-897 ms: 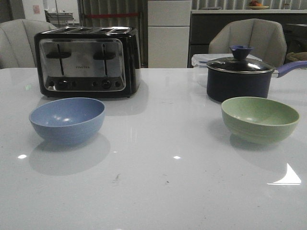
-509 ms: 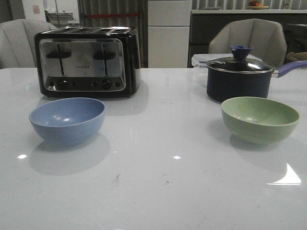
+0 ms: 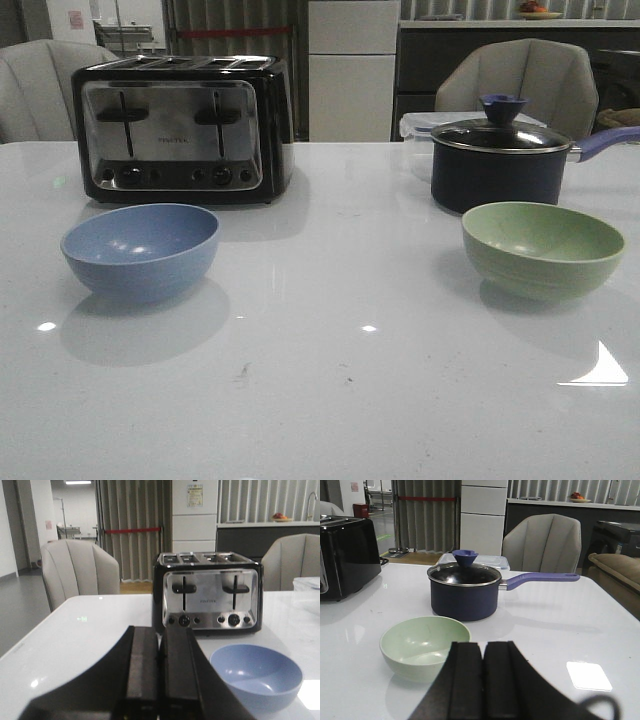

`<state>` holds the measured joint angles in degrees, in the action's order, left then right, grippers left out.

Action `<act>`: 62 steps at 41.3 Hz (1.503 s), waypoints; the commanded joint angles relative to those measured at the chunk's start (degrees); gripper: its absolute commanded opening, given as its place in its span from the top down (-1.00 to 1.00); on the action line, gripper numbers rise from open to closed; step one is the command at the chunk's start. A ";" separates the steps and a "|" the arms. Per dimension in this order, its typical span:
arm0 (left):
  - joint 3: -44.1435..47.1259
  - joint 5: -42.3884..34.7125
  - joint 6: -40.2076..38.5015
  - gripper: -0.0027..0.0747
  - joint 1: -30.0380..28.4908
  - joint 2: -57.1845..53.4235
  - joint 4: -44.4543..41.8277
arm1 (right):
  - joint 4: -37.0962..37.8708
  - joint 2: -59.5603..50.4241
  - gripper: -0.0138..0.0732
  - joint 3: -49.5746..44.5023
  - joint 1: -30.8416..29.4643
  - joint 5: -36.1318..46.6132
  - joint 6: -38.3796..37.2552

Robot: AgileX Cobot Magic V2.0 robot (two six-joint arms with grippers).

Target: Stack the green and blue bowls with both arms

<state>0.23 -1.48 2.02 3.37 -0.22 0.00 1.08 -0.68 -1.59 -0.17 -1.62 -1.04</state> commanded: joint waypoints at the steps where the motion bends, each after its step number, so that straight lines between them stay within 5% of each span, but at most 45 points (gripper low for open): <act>1: -1.07 -6.73 -0.13 0.69 -0.02 -1.16 0.30 | 0.29 -1.01 0.55 2.11 0.35 4.45 0.13; 13: -15.67 5.00 -0.13 0.69 -0.02 1.38 0.30 | 0.29 1.59 0.55 19.71 0.35 -7.86 0.13; 27: -35.33 23.74 -0.13 0.69 -0.02 16.14 0.73 | 0.29 18.84 0.55 36.66 0.35 -25.02 0.13; 54: -35.29 31.46 -0.13 0.69 -0.02 30.92 0.73 | 0.29 43.11 0.54 37.04 0.35 -29.56 0.13; 59: -35.12 32.46 0.61 0.61 -0.02 32.17 0.73 | 0.29 46.75 0.22 37.04 0.35 -29.56 0.13; 62: -35.12 32.47 0.73 0.35 -0.02 32.79 0.73 | 0.29 49.23 -0.12 37.10 0.35 -29.07 0.13</act>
<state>-33.31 34.70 2.41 3.37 31.63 0.37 1.08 46.26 33.28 0.06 -35.12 -1.04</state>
